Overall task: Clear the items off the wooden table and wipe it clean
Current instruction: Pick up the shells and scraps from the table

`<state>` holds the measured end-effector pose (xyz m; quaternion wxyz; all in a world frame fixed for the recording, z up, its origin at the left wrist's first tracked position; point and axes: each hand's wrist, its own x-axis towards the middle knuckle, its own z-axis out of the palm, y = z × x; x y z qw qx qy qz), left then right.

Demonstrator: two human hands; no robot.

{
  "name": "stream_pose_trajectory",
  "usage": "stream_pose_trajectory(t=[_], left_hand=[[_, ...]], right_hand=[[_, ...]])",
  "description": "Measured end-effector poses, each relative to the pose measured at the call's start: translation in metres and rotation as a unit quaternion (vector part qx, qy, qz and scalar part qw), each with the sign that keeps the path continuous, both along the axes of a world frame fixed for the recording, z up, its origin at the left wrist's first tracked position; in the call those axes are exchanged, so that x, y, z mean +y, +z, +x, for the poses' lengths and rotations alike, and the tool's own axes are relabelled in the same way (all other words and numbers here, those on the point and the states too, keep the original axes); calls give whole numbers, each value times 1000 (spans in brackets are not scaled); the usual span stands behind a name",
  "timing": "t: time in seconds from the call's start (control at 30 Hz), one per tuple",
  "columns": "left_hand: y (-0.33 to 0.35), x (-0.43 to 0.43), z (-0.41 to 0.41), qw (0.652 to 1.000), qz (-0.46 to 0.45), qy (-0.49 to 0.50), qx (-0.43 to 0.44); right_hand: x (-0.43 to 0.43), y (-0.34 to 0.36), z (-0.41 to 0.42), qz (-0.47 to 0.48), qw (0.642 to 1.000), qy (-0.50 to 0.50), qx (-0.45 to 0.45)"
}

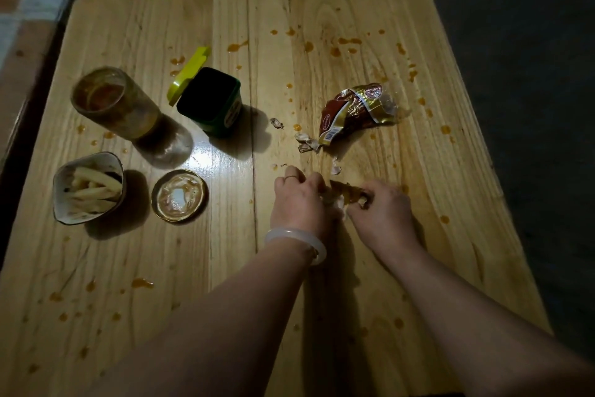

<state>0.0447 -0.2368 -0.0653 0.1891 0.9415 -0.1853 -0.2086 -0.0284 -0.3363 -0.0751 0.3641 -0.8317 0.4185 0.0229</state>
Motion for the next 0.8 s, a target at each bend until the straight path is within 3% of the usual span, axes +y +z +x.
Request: stream_pose_trajectory(t=[0.23, 0.5, 0.67, 0.8], left_hand=[[1, 13, 8, 998, -60, 14, 4], [1, 48, 19, 999, -39, 19, -19], [-2, 61, 20, 994, -76, 76, 18], [1, 68, 22, 973, -143, 163, 77]], right_hand=[[8, 1, 0, 36, 999, -22, -16], [12, 7, -3, 1, 1000, -17, -15], [10, 10, 10, 2, 999, -9, -32], [10, 12, 22, -7, 1000, 26, 5]])
